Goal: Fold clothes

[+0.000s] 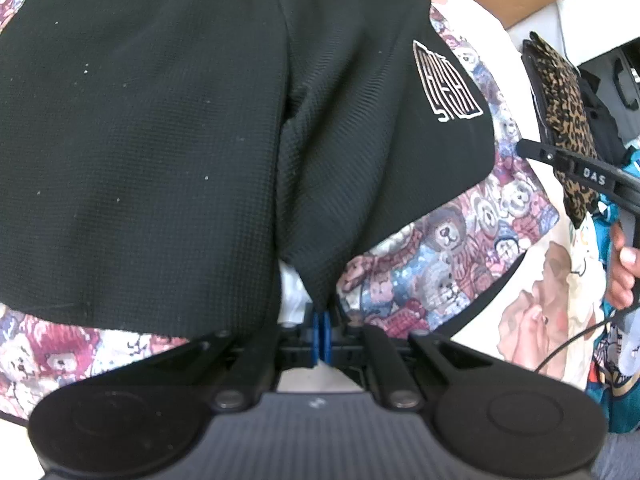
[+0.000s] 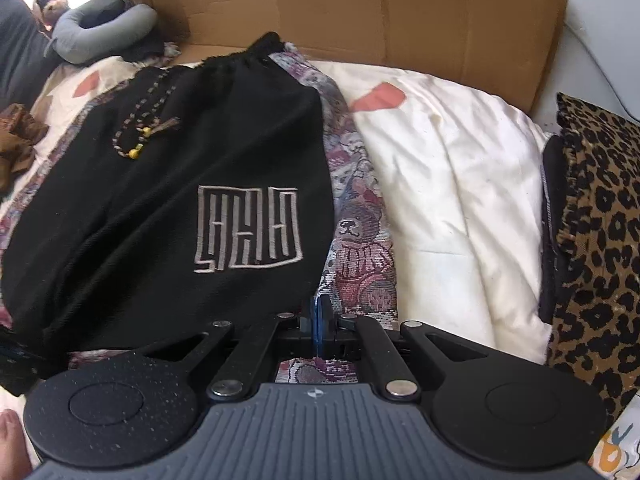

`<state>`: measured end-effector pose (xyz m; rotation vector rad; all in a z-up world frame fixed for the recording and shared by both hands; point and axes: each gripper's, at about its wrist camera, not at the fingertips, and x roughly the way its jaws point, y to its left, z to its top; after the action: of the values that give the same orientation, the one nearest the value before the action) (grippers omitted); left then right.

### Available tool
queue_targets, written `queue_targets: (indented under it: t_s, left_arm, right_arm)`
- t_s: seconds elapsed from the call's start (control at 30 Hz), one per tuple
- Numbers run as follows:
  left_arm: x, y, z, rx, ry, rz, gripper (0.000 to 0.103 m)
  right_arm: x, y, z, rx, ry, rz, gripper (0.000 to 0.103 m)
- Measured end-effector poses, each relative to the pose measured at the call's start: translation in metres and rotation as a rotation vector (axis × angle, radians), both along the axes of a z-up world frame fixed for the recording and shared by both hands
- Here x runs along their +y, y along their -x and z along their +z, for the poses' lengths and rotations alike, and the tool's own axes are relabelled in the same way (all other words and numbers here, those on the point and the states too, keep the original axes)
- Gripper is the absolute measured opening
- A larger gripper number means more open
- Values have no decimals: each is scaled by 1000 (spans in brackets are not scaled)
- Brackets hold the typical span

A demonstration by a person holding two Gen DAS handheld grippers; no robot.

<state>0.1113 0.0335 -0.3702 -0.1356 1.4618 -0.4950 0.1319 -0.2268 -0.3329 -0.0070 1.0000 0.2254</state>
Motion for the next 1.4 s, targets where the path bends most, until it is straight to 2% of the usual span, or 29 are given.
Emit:
queue_targets:
  t_s: [0.13, 0.5, 0.63, 0.73, 0.87, 1.07, 1.17, 1.3, 1.4]
  left_arm:
    - [-1, 0, -1, 0, 0, -1, 3]
    - [-1, -2, 0, -2, -3, -7, 3]
    - [-2, -1, 0, -2, 2, -5, 3]
    - [-2, -1, 0, -1, 4, -5, 3]
    - [1, -1, 0, -2, 8, -4, 3]
    - [4, 0, -1, -1, 12, -5, 3]
    - [7, 0, -2, 1, 13, -5, 3]
    - [8, -1, -3, 1, 14, -10, 3]
    - [5, -2, -4, 1, 13, -10, 3]
  right_arm:
    - [11, 1, 2, 4, -19, 36, 0]
    - [36, -7, -36, 79, -6, 98, 0]
    - [30, -6, -27, 92, -48, 91, 3]
    - [21, 0, -20, 90, -73, 71, 9]
    - [7, 7, -10, 74, -84, 31, 10]
    - [-20, 17, 13, -6, -88, -17, 10]
    - [-38, 16, 12, 20, -83, -73, 16]
    - [-49, 18, 0, 60, -66, -102, 17]
    - [-49, 19, -2, 73, -90, -116, 25]
